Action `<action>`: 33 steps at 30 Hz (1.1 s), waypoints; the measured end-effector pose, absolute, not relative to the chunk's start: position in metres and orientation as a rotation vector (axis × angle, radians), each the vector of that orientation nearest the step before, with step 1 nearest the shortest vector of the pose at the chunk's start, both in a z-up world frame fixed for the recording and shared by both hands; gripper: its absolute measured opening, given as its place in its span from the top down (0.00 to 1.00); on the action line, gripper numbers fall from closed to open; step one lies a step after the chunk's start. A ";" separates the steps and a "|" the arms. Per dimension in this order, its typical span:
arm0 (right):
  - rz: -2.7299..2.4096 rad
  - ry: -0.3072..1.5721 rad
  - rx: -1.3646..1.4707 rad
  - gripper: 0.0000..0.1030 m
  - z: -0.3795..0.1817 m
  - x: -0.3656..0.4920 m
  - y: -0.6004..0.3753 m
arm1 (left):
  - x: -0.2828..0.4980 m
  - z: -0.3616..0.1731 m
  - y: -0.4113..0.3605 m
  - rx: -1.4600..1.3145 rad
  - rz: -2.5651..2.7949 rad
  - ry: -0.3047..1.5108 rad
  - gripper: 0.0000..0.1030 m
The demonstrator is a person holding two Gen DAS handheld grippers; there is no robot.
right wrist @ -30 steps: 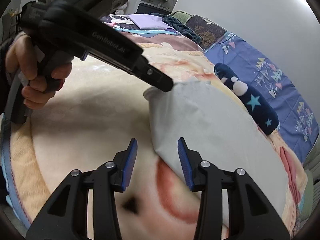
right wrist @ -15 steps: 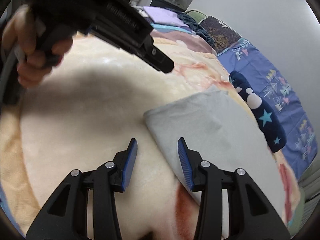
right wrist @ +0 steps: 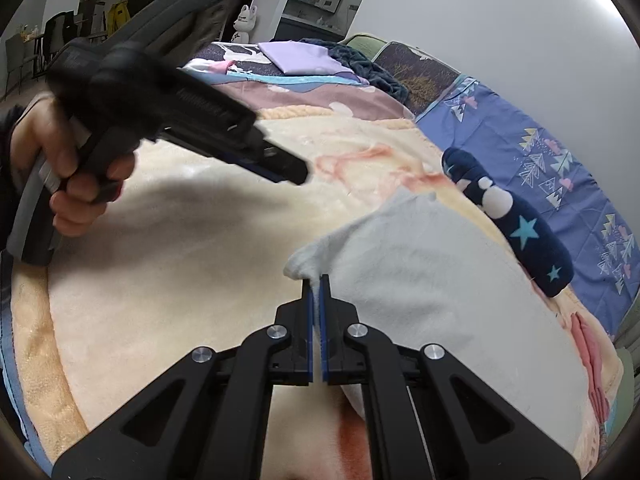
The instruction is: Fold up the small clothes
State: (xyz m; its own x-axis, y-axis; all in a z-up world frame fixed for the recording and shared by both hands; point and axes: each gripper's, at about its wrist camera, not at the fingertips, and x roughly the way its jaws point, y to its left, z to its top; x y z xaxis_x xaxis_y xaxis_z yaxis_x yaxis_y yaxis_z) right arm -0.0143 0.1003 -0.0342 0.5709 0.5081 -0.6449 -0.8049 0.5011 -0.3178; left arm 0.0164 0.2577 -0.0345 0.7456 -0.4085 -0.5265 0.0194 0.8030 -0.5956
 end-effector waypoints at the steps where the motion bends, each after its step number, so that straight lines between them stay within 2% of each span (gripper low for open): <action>1: 0.835 0.513 -0.646 0.98 -0.035 -0.015 0.101 | 0.024 -0.035 0.255 -0.599 -0.252 0.711 0.65; 4: 0.843 0.518 -0.599 0.98 -0.029 -0.012 0.097 | 0.060 -0.038 0.246 -0.610 -0.304 0.772 0.58; 7: 0.847 0.514 -0.564 0.98 -0.021 -0.010 0.091 | 0.101 -0.051 0.242 -0.653 -0.314 0.837 0.58; 9: 0.849 0.517 -0.545 0.98 -0.018 -0.007 0.089 | 0.123 -0.059 0.241 -0.685 -0.306 0.845 0.63; 10: 0.851 0.518 -0.538 0.98 -0.016 -0.006 0.089 | 0.132 -0.062 0.243 -0.712 -0.312 0.832 0.85; 11: 0.852 0.517 -0.536 0.98 -0.016 -0.006 0.089 | 0.139 -0.064 0.246 -0.762 -0.328 0.816 0.94; 13: 0.890 0.512 -0.528 0.99 -0.013 -0.011 0.089 | 0.143 -0.056 0.251 -0.861 -0.376 0.734 0.95; 16: 0.894 0.485 -0.551 0.99 -0.014 -0.017 0.092 | 0.134 -0.030 0.240 -0.750 -0.408 0.624 0.94; 21: 0.916 0.582 -0.581 0.99 -0.037 -0.012 0.098 | 0.136 -0.065 0.252 -0.736 -0.278 0.731 0.94; 24: 0.962 0.594 -0.597 0.99 -0.040 -0.020 0.098 | 0.133 -0.068 0.267 -0.817 -0.267 0.698 0.92; 25: 0.961 0.581 -0.607 0.99 -0.040 -0.022 0.098 | 0.131 -0.063 0.268 -0.794 -0.244 0.686 0.86; 26: 0.953 0.561 -0.618 0.99 -0.037 -0.026 0.097 | 0.132 -0.062 0.268 -0.788 -0.244 0.688 0.73; 27: 0.946 0.551 -0.623 0.99 -0.036 -0.028 0.095 | 0.133 -0.063 0.268 -0.792 -0.260 0.700 0.68; 28: 0.934 0.545 -0.629 0.94 -0.035 -0.029 0.093 | 0.135 -0.064 0.266 -0.788 -0.270 0.709 0.66; 29: 0.920 0.541 -0.636 0.84 -0.035 -0.029 0.092 | 0.138 -0.064 0.262 -0.770 -0.279 0.725 0.63; 31: 0.875 0.550 -0.681 0.71 -0.040 -0.027 0.092 | 0.147 -0.063 0.254 -0.729 -0.301 0.759 0.56; 33: 0.810 0.550 -0.751 0.71 -0.051 -0.025 0.100 | 0.158 -0.061 0.247 -0.694 -0.314 0.784 0.54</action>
